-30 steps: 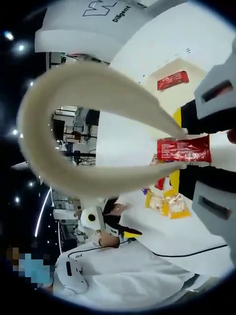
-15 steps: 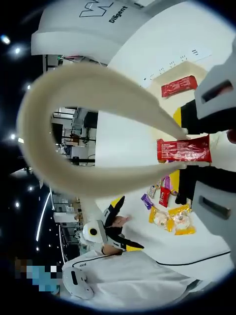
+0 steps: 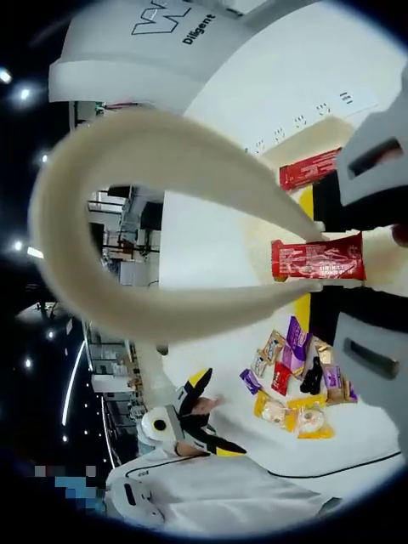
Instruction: Place the target food into the container with the food tongs after gripping and lifting it, then release it inside without dropping or visibly crushing the food.
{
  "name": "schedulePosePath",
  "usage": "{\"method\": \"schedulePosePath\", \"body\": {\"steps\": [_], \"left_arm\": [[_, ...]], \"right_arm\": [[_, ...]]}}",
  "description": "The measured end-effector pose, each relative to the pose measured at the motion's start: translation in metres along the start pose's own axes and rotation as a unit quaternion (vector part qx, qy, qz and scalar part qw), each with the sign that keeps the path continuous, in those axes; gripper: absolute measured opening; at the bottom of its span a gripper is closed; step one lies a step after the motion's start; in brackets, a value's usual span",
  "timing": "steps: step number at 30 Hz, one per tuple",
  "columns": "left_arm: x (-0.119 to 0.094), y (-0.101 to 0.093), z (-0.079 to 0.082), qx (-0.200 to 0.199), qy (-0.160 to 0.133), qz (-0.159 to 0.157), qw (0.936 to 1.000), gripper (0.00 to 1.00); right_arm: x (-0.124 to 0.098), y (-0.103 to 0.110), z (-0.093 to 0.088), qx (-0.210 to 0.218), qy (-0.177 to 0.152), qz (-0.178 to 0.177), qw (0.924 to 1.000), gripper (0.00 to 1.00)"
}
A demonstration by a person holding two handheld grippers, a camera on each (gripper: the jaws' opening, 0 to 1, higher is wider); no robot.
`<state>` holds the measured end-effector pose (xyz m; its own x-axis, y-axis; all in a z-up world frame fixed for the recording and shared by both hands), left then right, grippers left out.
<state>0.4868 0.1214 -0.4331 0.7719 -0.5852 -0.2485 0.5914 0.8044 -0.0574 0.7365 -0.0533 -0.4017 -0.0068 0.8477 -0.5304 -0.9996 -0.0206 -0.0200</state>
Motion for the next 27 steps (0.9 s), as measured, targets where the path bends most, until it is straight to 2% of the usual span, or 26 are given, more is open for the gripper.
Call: {"method": "schedulePosePath", "body": {"steps": [10,27], "left_arm": [[0.003,0.004,-0.002,-0.003,0.005,0.002,1.0,0.94],[0.005,0.007,-0.004,-0.005,0.01,0.004,0.9999,0.94]], "right_arm": [[0.01,-0.023,-0.01,0.004,0.004,-0.011,0.9999,0.18],[0.022,-0.043,-0.02,-0.003,0.023,-0.014,0.9996,0.18]]}}
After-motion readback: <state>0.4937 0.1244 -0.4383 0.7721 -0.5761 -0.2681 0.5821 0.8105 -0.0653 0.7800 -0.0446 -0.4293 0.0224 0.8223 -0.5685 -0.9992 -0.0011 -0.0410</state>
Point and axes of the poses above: the point that each gripper's makers call its tool centre point, and the gripper's own axes: x roughly forward along the fingers, y roughly to its left, z roughly out of its top, the point moved 7 cm from there along -x, roughly backward along the fingers, and after that the axes turned 4 degrees about z, right-handed, at the moved point
